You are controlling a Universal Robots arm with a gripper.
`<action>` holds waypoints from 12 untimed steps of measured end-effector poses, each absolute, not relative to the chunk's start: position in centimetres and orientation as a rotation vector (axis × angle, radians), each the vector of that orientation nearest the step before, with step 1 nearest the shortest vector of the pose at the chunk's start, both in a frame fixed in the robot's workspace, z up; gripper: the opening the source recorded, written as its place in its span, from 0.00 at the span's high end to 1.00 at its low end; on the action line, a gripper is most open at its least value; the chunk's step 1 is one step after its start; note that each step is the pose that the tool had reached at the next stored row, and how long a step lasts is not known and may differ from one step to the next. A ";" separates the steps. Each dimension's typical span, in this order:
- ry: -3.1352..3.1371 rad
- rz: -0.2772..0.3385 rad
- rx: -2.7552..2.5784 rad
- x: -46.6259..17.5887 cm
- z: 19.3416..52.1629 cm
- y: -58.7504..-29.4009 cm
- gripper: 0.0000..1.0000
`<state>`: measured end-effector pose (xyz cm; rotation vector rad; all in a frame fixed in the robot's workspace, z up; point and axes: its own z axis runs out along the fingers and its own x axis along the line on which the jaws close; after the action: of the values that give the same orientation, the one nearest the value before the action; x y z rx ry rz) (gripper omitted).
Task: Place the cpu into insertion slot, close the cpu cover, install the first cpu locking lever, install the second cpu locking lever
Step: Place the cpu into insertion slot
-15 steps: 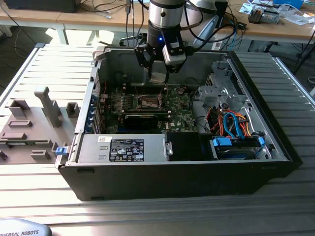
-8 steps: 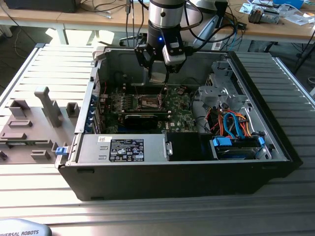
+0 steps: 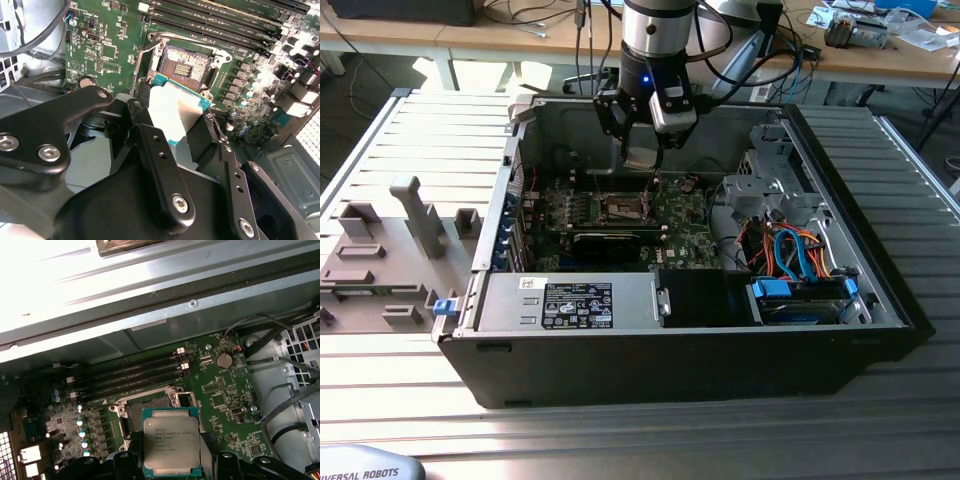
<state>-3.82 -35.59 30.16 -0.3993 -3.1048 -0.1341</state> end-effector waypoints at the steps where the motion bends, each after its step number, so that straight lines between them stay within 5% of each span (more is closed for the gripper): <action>1: -3.105 -0.134 -0.401 -3.8 30.2 -35.6 0.46; 12: -3.103 -0.134 -0.413 -3.8 30.1 -35.6 0.46</action>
<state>-3.82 -35.59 30.15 -0.4127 -3.1034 -0.1342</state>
